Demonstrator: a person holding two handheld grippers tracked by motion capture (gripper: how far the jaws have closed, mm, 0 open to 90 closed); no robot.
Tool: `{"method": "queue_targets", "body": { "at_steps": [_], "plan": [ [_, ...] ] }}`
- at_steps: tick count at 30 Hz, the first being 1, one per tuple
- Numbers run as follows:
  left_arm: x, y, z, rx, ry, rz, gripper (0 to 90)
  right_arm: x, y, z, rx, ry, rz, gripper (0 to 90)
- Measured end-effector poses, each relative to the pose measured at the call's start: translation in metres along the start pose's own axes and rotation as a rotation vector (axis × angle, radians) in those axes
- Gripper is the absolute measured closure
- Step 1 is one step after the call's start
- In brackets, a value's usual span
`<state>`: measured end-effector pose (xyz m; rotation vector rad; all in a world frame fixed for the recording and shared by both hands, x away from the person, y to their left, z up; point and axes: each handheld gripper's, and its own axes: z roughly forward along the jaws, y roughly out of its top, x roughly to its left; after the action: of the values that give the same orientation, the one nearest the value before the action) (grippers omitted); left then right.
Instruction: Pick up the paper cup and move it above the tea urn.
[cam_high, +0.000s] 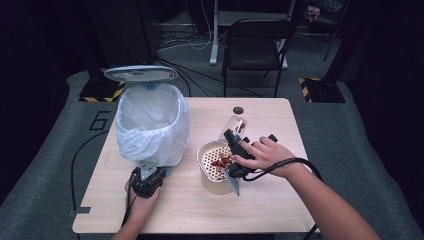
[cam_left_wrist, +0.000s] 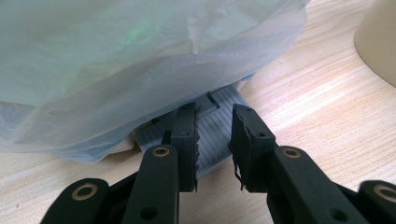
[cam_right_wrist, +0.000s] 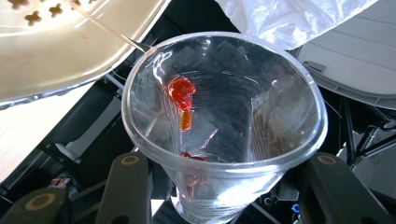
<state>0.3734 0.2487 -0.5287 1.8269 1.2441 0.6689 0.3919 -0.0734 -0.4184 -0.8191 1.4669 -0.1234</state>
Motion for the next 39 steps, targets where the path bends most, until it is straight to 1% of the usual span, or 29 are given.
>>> {"method": "queue_targets", "body": {
  "at_steps": [2, 4, 5, 6, 8, 9, 10, 11, 12, 13, 14, 15, 18, 20, 21, 22, 23, 24, 26, 27, 28, 29, 31, 33, 35, 36, 37, 38, 39],
  "plan": [
    [0.0, 0.0, 0.0, 0.001, -0.001, 0.0, 71.5, -0.001, 0.0, 0.0, -0.001, -0.009, -0.003, 52.5],
    [0.0, 0.0, 0.0, 0.0, 0.0, -0.001, 71.6, -0.002, 0.0, -0.001, -0.005, -0.004, -0.028, 52.5],
    [0.0, 0.0, 0.0, 0.001, -0.001, 0.0, 71.5, -0.003, 0.0, -0.001, -0.006, -0.005, -0.032, 52.5],
    [0.0, 0.0, 0.0, 0.0, 0.0, -0.001, 71.6, -0.006, -0.001, -0.002, -0.001, 0.013, -0.088, 52.5],
    [0.0, 0.0, 0.0, 0.0, 0.0, 0.0, 71.5, -0.006, -0.001, -0.003, -0.001, 0.005, -0.086, 52.5],
    [0.0, 0.0, 0.0, 0.001, 0.0, 0.001, 71.6, -0.003, 0.0, -0.003, 0.004, -0.006, -0.034, 52.5],
    [0.0, 0.0, 0.0, 0.003, 0.0, 0.002, 71.5, 0.0, 0.002, -0.003, 0.002, -0.03, 0.038, 52.5],
    [0.0, 0.0, 0.0, 0.003, -0.001, 0.001, 71.5, 0.001, 0.003, -0.003, -0.017, -0.046, 0.073, 52.5],
    [0.0, 0.0, 0.0, 0.001, 0.0, 0.002, 71.6, 0.001, 0.003, -0.003, -0.013, -0.047, 0.073, 52.5],
    [0.0, 0.0, 0.0, 0.001, 0.0, 0.001, 71.5, -0.001, 0.002, -0.004, 0.0, -0.025, 0.031, 52.5],
    [0.0, 0.0, 0.0, 0.002, -0.001, 0.001, 71.6, -0.004, 0.001, -0.004, 0.001, -0.022, -0.025, 52.5],
    [0.0, 0.0, 0.0, 0.001, 0.0, 0.001, 71.5, -0.006, 0.0, -0.004, -0.001, -0.015, -0.054, 52.5],
    [0.0, 0.0, 0.0, 0.0, 0.0, 0.0, 71.5, -0.005, 0.0, -0.004, -0.004, -0.023, -0.029, 52.5],
    [0.0, 0.0, 0.0, 0.001, -0.001, 0.0, 71.5, -0.006, 0.0, -0.005, -0.006, -0.02, -0.047, 52.5],
    [0.0, 0.0, 0.0, 0.001, -0.001, -0.001, 71.5, -0.005, 0.0, -0.004, -0.015, -0.034, -0.023, 52.5],
    [0.0, 0.0, 0.0, 0.001, -0.001, -0.001, 71.6, -0.003, 0.001, -0.004, -0.019, -0.049, 0.018, 52.5],
    [0.0, 0.0, 0.0, 0.001, 0.0, -0.001, 71.6, -0.005, 0.001, -0.005, -0.009, -0.028, 0.001, 52.5],
    [0.0, 0.0, 0.0, 0.002, -0.001, 0.0, 71.5, -0.011, -0.001, -0.005, -0.022, -0.018, -0.087, 52.5],
    [0.0, 0.0, 0.0, 0.002, 0.0, 0.0, 71.5, -0.014, -0.001, -0.005, -0.027, 0.002, -0.059, 52.5],
    [0.0, 0.0, 0.0, 0.001, 0.0, -0.001, 71.6, -0.016, -0.001, -0.005, -0.03, 0.002, -0.05, 52.5],
    [0.0, 0.0, 0.0, 0.002, -0.001, 0.0, 71.6, -0.017, -0.002, -0.005, -0.036, 0.015, -0.027, 52.5],
    [0.0, 0.0, 0.0, -0.001, 0.0, -0.001, 71.5, -0.017, -0.003, -0.006, -0.034, 0.019, 0.012, 52.5],
    [0.0, 0.0, 0.0, 0.003, -0.003, -0.001, 71.5, -0.018, -0.005, -0.006, -0.033, 0.02, 0.023, 52.5],
    [0.0, 0.0, 0.0, 0.005, -0.003, 0.001, 71.5, -0.02, -0.006, -0.006, -0.034, 0.023, 0.045, 52.4],
    [0.0, 0.0, 0.0, 0.006, -0.003, 0.001, 71.6, -0.023, -0.007, -0.007, -0.042, 0.043, 0.071, 52.4],
    [0.0, 0.0, 0.0, 0.005, -0.003, 0.0, 71.5, -0.024, -0.008, -0.007, -0.052, 0.04, 0.098, 52.4],
    [0.0, 0.0, 0.0, 0.004, -0.003, -0.001, 71.6, -0.028, -0.009, -0.007, -0.058, 0.028, 0.136, 52.4],
    [0.0, 0.0, 0.0, 0.004, -0.004, 0.0, 71.5, -0.03, -0.01, -0.006, -0.065, 0.037, 0.205, 52.4],
    [0.0, 0.0, 0.0, 0.005, -0.004, 0.0, 71.6, -0.031, -0.013, -0.006, -0.07, 0.06, 0.281, 52.4]
  ]
}}
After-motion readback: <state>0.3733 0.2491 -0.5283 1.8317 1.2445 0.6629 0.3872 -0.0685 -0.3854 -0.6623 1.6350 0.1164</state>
